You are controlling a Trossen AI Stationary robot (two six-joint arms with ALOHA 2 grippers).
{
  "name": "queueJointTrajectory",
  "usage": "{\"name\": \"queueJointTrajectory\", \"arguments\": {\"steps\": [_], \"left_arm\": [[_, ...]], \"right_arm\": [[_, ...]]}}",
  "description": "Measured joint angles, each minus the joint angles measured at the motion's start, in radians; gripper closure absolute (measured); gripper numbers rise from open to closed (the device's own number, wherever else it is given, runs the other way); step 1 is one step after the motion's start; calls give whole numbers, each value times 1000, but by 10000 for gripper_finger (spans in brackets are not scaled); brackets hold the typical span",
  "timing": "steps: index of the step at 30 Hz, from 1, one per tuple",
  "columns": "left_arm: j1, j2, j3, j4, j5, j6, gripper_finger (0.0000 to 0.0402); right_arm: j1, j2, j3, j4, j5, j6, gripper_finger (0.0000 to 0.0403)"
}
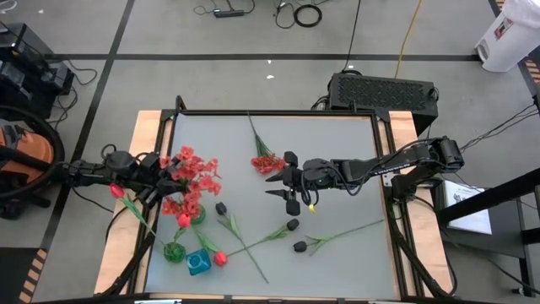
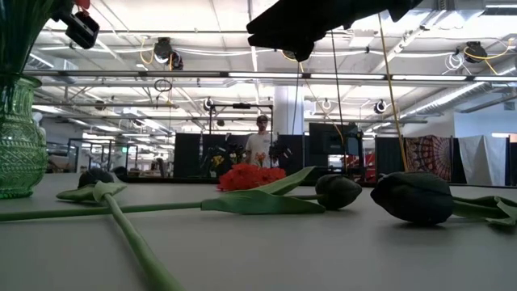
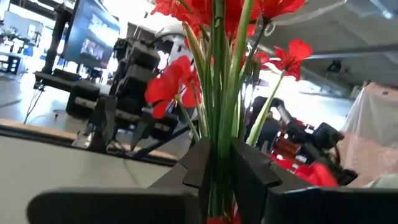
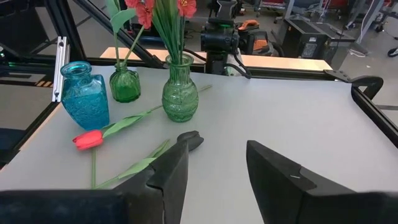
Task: Sort flowers into vase by color
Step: Put the right orange flowers into the top green vase
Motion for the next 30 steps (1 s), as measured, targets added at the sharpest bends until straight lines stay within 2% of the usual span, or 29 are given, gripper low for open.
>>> {"name": "queueJointTrajectory", "arguments": {"steps": [4, 12, 18, 22, 30], "left_arm": [[0, 0, 0, -31, 26, 22, 341], [0, 0, 0, -39, 181, 14, 341], [0, 0, 0, -74, 250, 63, 341], [0, 0, 0, -81, 245, 114, 341], [0, 0, 0, -83, 169, 125, 337]], "right_arm": [[0, 0, 0, -1, 0, 0, 248], [0, 0, 0, -2, 0, 0, 248], [0, 0, 0, -1, 0, 0, 248], [0, 0, 0, -1, 0, 0, 248], [0, 0, 0, -1, 0, 0, 248]]}}
